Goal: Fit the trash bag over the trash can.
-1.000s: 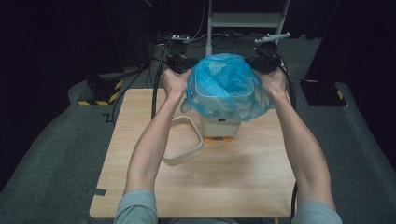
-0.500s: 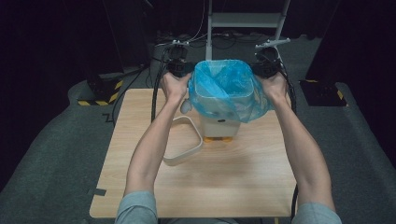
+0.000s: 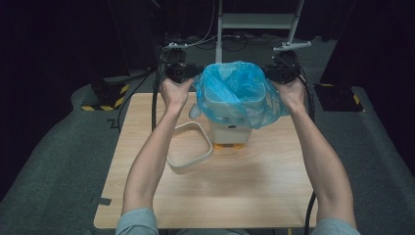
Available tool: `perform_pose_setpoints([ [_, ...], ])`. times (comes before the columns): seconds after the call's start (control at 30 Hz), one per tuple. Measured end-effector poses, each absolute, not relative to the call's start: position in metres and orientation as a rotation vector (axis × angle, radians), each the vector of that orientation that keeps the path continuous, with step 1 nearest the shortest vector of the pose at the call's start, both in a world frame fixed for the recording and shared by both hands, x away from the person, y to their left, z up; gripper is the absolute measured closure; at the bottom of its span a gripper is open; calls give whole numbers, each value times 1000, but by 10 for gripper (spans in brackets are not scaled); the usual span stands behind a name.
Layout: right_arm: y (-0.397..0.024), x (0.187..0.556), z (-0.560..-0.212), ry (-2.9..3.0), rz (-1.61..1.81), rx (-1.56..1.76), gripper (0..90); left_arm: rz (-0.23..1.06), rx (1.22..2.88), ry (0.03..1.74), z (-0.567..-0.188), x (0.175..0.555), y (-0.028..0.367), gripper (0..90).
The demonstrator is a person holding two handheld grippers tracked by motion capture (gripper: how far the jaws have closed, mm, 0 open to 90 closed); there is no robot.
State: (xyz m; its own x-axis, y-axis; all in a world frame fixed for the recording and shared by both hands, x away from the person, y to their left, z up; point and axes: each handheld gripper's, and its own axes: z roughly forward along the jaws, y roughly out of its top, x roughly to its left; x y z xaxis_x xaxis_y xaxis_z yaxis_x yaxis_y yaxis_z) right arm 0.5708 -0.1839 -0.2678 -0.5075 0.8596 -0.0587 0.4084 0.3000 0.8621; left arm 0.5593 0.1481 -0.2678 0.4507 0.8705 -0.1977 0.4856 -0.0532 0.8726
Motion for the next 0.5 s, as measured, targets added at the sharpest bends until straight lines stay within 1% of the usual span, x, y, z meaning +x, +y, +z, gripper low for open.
perform_pose_setpoints([
  [0.1,-186,566,-265,2042,1159,1129,657,493,1687,1160,-265,550,150,533],
  [0.2,-191,562,-262,2030,1163,1134,642,496,1688,1144,-263,541,152,514],
  [0.27,-194,559,-260,2022,1161,1140,636,481,1692,1137,-261,536,153,504],
  [0.5,-201,547,-254,1996,1164,1135,629,488,1727,1068,-255,511,152,492],
])
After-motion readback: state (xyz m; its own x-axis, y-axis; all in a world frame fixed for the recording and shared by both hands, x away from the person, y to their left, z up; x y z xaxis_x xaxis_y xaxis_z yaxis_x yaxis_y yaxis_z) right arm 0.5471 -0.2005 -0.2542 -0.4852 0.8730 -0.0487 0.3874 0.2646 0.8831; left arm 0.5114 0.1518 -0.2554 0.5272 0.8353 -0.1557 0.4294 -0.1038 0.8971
